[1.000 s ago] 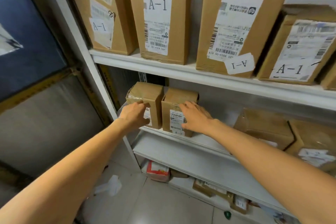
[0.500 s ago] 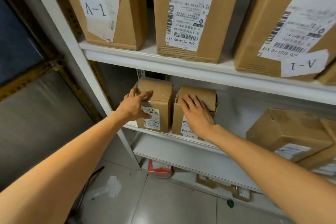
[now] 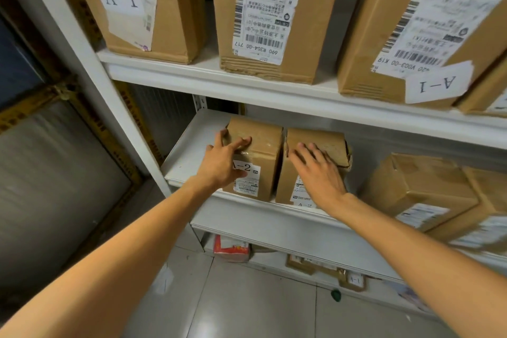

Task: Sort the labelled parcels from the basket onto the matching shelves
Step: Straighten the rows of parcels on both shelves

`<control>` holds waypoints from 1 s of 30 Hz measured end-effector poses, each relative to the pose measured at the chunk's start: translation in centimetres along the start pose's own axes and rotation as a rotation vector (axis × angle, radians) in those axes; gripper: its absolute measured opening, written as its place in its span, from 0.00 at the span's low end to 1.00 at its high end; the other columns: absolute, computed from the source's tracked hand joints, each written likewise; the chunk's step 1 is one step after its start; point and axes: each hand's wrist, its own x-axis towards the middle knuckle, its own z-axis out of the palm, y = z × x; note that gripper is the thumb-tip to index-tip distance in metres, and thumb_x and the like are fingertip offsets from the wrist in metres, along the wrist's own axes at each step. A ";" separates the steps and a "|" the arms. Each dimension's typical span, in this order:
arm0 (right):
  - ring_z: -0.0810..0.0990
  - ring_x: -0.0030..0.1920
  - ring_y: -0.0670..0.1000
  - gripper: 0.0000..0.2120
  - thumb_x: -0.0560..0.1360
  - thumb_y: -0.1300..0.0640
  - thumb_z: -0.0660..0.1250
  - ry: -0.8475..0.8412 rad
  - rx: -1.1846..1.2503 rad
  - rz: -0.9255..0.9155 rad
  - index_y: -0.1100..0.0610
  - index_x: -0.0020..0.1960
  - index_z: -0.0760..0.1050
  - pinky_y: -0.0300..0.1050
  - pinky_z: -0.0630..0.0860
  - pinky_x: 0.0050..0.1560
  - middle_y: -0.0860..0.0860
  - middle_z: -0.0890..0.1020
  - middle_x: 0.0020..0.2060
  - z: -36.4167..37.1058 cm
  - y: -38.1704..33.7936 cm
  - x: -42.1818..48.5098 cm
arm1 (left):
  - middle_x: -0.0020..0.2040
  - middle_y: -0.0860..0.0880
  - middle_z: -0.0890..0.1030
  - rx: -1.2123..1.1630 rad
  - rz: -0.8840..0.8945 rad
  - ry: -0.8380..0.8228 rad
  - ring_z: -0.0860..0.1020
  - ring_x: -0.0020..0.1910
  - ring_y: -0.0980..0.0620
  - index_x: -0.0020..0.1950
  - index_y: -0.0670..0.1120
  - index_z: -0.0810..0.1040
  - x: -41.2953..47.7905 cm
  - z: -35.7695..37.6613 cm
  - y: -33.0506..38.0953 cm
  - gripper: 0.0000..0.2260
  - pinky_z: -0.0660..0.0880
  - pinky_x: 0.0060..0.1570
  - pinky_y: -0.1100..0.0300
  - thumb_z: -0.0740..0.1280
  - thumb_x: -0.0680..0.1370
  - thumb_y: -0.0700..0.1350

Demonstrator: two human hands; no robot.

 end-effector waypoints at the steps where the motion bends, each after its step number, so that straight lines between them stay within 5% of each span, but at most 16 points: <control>1: 0.56 0.75 0.63 0.38 0.70 0.73 0.66 -0.003 0.010 0.011 0.59 0.76 0.56 0.57 0.58 0.73 0.60 0.58 0.76 0.0 0.8 -0.6 | 0.75 0.43 0.53 0.006 0.015 0.002 0.63 0.71 0.38 0.75 0.59 0.61 -0.2 0.5 0.6 0.38 0.59 0.71 0.48 0.76 0.69 0.51; 9: 0.53 0.77 0.60 0.38 0.74 0.70 0.65 -0.044 0.057 0.070 0.56 0.78 0.51 0.53 0.62 0.72 0.57 0.53 0.77 -0.8 4.0 -5.1 | 0.76 0.43 0.51 0.004 0.032 -0.043 0.64 0.69 0.36 0.75 0.60 0.59 -1.4 2.8 5.1 0.39 0.61 0.71 0.46 0.76 0.69 0.52; 17: 0.44 0.78 0.55 0.41 0.73 0.76 0.59 -0.089 0.219 0.005 0.51 0.79 0.48 0.49 0.41 0.75 0.52 0.48 0.78 -0.5 7.2 -6.6 | 0.76 0.43 0.49 0.013 -0.037 -0.153 0.71 0.65 0.36 0.76 0.60 0.59 -2.6 1.8 7.9 0.41 0.69 0.67 0.47 0.77 0.68 0.49; 22: 0.49 0.78 0.54 0.38 0.76 0.69 0.62 -0.185 0.264 -0.007 0.52 0.79 0.48 0.51 0.49 0.77 0.52 0.50 0.78 -2.2 7.5 -6.8 | 0.76 0.43 0.52 0.266 -0.050 -0.188 0.60 0.71 0.39 0.77 0.60 0.54 -3.7 0.1 10.5 0.41 0.68 0.66 0.44 0.75 0.71 0.46; 26: 0.66 0.70 0.56 0.29 0.75 0.66 0.63 -0.129 0.297 -0.053 0.57 0.74 0.61 0.50 0.63 0.72 0.55 0.67 0.70 -4.2 7.6 -7.6 | 0.68 0.44 0.69 0.264 0.027 -0.085 0.71 0.63 0.44 0.73 0.51 0.65 -5.0 -0.7 14.5 0.30 0.73 0.57 0.54 0.72 0.73 0.43; 30: 0.73 0.63 0.55 0.22 0.76 0.62 0.64 -0.083 0.281 -0.093 0.60 0.69 0.66 0.49 0.70 0.65 0.56 0.73 0.63 -6.3 8.7 -9.4 | 0.59 0.46 0.78 0.283 0.095 -0.046 0.78 0.52 0.47 0.64 0.50 0.75 -6.6 -1.4 18.8 0.18 0.73 0.42 0.60 0.70 0.74 0.44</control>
